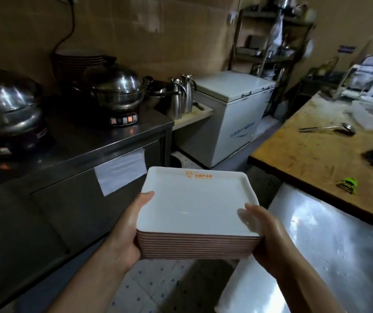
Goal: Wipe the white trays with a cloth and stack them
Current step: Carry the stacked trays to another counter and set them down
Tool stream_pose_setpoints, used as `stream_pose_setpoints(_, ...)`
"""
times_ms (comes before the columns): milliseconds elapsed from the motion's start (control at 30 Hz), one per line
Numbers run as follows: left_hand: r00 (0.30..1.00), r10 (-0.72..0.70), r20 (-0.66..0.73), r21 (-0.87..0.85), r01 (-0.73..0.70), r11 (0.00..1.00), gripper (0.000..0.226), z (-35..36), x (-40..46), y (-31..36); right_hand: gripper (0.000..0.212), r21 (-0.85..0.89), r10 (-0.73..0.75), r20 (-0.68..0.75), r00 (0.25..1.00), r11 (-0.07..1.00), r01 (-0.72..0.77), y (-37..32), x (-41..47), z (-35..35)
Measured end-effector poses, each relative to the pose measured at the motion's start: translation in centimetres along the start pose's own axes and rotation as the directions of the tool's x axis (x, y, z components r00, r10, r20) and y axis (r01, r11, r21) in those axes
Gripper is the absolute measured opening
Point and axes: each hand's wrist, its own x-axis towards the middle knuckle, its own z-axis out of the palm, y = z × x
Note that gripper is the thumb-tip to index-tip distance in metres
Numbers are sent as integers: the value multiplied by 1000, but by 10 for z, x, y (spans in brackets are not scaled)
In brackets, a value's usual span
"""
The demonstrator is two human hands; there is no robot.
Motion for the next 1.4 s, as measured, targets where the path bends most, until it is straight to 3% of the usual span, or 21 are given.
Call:
stream_pose_setpoints(267, 992, -85, 92, 110, 75, 991, 30, -30, 89, 94, 41, 156, 4, -74, 997, 988, 8, -28, 58, 78)
stream_pose_setpoints(533, 974, -164, 155, 133, 143, 981, 30, -10, 193, 138, 40, 173, -3, -195, 981, 984, 38, -62, 149, 88)
stream_pose_setpoints(700, 975, -122, 187, 128, 99, 987, 42, 34, 279, 164, 36, 169, -42, -224, 974, 982, 82, -101, 233, 69)
stream_pose_setpoints(1000, 969, -128, 210, 127, 103, 987, 33, 125, 428, 218, 26, 188, -37, -308, 951, 977, 99, -192, 378, 33)
stream_pose_setpoints(1400, 891, -281, 356, 251, 199, 947, 37, 243, 672, 279, 40, 206, -80, -449, 890, 960, 190, -294, 575, -18)
